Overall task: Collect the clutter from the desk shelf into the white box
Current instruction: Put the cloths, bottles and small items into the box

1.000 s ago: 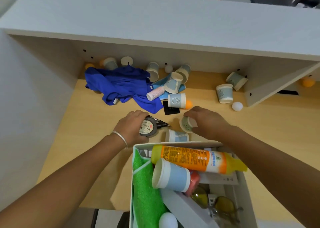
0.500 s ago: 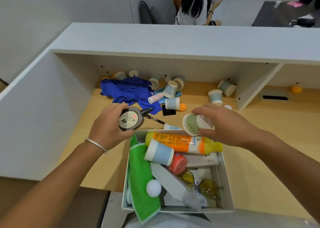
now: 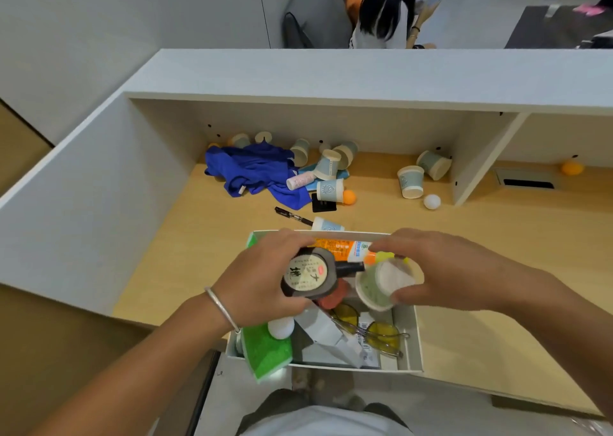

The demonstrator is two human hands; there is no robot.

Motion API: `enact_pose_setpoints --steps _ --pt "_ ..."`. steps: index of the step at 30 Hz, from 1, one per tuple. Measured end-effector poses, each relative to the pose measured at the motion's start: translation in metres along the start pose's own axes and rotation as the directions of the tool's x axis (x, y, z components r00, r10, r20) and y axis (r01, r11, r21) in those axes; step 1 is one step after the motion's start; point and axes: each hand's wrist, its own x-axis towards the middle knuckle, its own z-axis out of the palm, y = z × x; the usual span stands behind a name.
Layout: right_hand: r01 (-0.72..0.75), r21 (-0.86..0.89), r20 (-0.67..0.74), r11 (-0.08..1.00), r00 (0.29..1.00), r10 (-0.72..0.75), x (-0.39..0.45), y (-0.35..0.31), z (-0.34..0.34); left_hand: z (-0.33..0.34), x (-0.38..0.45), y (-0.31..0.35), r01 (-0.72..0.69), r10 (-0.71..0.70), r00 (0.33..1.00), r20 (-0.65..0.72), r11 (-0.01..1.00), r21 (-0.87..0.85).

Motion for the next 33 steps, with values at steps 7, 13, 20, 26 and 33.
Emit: enact_pose_setpoints --steps 7,13,20,26,33 --pt "-0.053 0.008 0.019 0.999 0.998 0.053 0.01 0.007 0.002 0.016 0.008 0.0 -0.031 0.039 0.997 0.063 0.992 -0.125" --pt "-0.094 0.006 0.01 0.996 0.995 0.094 0.038 0.014 0.003 0.011 0.018 -0.029 -0.004 0.007 1.0 0.02 0.989 -0.147" --pt "-0.175 0.037 0.015 0.984 0.985 0.175 0.095 0.012 0.006 0.006 0.036 -0.083 0.084 -0.095 0.994 -0.052 0.979 -0.185" --pt "-0.195 0.072 -0.009 0.978 0.981 0.196 0.161 0.017 0.018 0.016 0.073 -0.147 0.221 -0.234 0.972 -0.015 0.935 -0.277" --pt "-0.261 -0.03 0.179 0.965 0.948 0.263 0.239 0.027 0.059 0.052 0.139 -0.211 0.183 -0.174 0.971 0.161 0.982 -0.045"
